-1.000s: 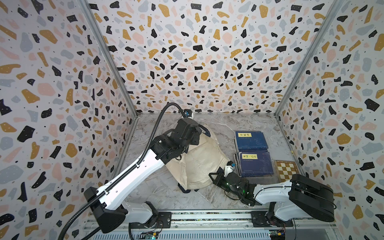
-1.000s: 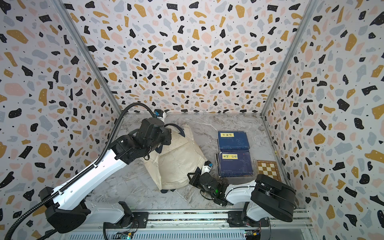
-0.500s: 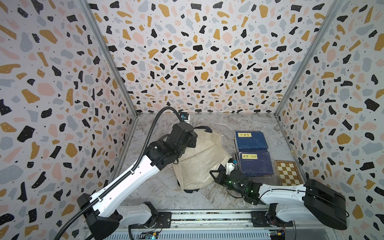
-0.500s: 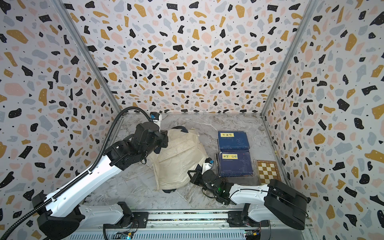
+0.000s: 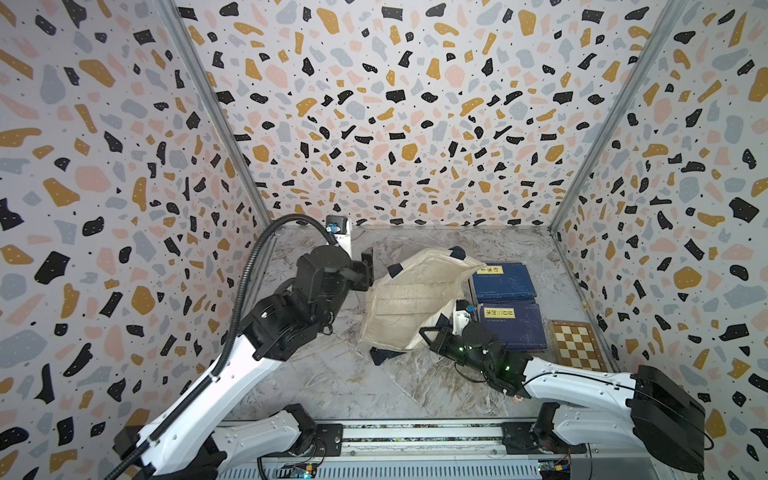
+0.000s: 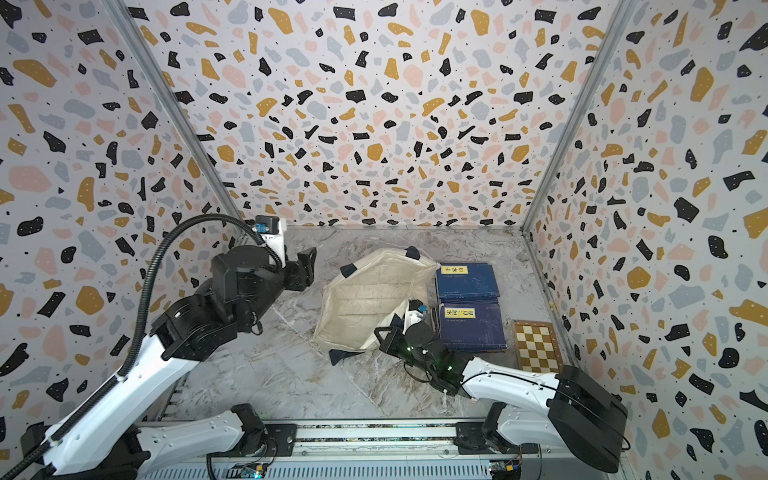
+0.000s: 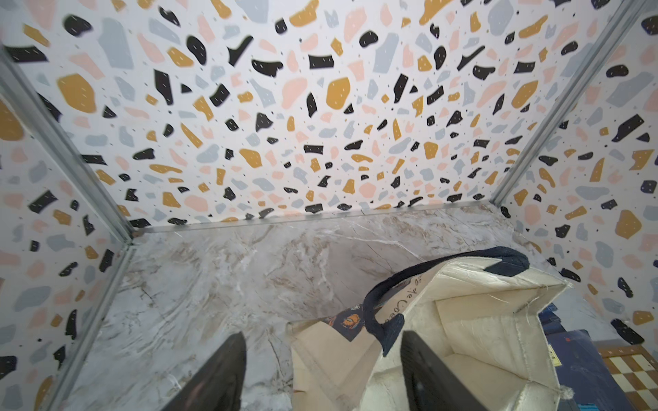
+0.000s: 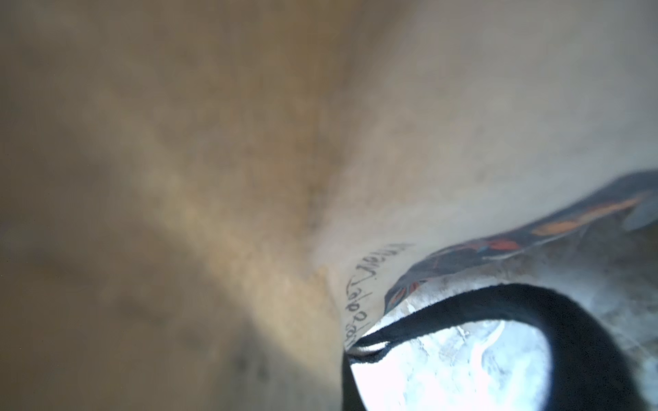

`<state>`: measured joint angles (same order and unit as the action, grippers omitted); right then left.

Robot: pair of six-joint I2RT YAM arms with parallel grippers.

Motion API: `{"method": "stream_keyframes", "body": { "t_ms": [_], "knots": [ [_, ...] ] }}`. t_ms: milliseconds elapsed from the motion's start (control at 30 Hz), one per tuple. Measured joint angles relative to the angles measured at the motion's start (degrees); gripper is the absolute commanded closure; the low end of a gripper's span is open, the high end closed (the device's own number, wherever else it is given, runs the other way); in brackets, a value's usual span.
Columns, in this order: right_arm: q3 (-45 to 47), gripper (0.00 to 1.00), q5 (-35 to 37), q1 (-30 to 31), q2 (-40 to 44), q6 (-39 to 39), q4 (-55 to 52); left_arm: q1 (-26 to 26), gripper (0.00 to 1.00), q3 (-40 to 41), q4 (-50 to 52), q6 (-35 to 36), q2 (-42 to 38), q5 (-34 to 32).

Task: Take out the books from the canvas bag
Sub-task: Adjust the canvas bag at the center of the board.

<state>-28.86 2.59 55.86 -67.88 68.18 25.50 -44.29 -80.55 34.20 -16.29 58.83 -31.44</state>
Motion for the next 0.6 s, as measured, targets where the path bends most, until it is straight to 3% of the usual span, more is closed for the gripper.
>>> {"method": "stream_keyframes", "body": {
  "t_ms": [233, 600],
  "knots": [
    [-6.73, 1.00, -4.70, -2.80, -0.09, -1.81, -5.92, 0.00, 0.15, 6.99, 1.57, 0.66, -8.59, -4.24],
    [-8.39, 0.72, -10.84, -4.92, -0.11, -1.03, -8.46, 0.04, 0.10, 14.34, 9.07, 0.74, -16.50, -9.90]
  ]
}}
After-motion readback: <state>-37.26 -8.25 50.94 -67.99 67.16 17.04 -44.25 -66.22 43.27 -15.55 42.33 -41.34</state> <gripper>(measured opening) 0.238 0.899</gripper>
